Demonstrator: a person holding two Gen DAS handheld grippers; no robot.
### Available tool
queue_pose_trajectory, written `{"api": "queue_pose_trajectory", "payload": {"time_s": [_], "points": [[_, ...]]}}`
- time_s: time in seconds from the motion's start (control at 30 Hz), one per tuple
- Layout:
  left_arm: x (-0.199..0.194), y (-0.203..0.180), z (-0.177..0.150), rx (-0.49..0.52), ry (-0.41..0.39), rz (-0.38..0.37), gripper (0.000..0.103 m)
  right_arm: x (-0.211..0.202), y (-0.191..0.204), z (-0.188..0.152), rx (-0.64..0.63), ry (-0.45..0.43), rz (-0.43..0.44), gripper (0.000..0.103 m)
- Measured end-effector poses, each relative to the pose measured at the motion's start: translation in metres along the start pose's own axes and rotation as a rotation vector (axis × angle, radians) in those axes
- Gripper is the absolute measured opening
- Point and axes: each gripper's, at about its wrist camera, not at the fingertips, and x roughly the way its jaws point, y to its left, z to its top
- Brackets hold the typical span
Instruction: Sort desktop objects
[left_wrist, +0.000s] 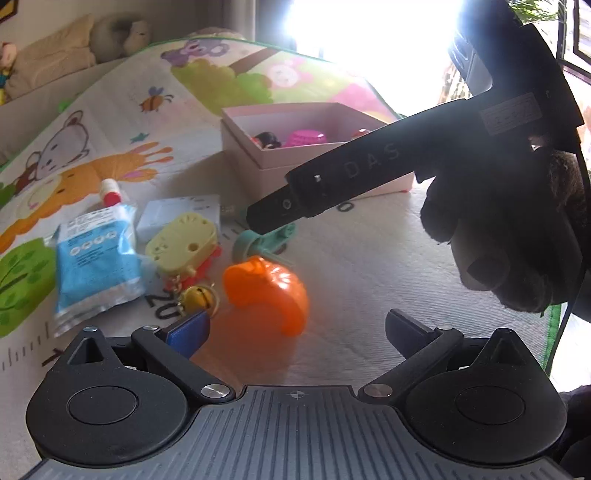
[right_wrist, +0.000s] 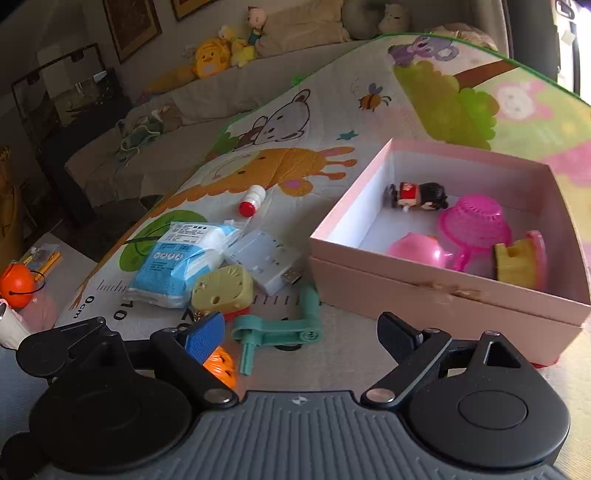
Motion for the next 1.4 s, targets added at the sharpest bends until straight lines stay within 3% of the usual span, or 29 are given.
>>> {"api": "queue_pose_trajectory", "payload": {"time_s": [0.07, 0.2, 0.4, 0.63, 0.83, 1.0, 1.2, 1.27, 1.4], "points": [[-0.004, 0.006, -0.002, -0.015, 0.004, 0.014, 0.103, 0.015, 0.008, 0.001, -0.009, 0.009, -0.017, 0.091], [-0.007, 0.012, -0.002, -0.020, 0.003, 0.020, 0.103, 0.033, 0.006, -0.001, 0.005, 0.063, -0.027, 0.071], [-0.006, 0.008, 0.001, -0.014, -0.001, 0.003, 0.103, 0.002, -0.001, -0.020, -0.028, 0.069, -0.044, 0.071], [0.001, -0.006, 0.005, 0.023, 0.000, -0.025, 0.103, -0.047, -0.042, -0.049, 0.008, -0.010, -0.271, 0.071], [0.013, -0.004, 0.013, 0.015, 0.024, 0.001, 0.103, -0.062, -0.073, -0.066, 0.185, -0.100, -0.285, 0.083], [0.012, -0.017, 0.009, 0.008, 0.051, -0.128, 0.103, -0.063, -0.084, -0.073, 0.270, -0.161, -0.291, 0.088], [-0.007, -0.035, 0.010, 0.078, -0.016, -0.236, 0.103, -0.066, -0.085, -0.075, 0.290, -0.177, -0.289, 0.096], [-0.015, -0.035, 0.011, 0.108, -0.049, -0.199, 0.103, -0.067, -0.086, -0.076, 0.300, -0.187, -0.292, 0.098], [-0.012, -0.023, 0.015, 0.110, -0.055, -0.021, 0.103, -0.068, -0.087, -0.077, 0.311, -0.191, -0.288, 0.098]]}}
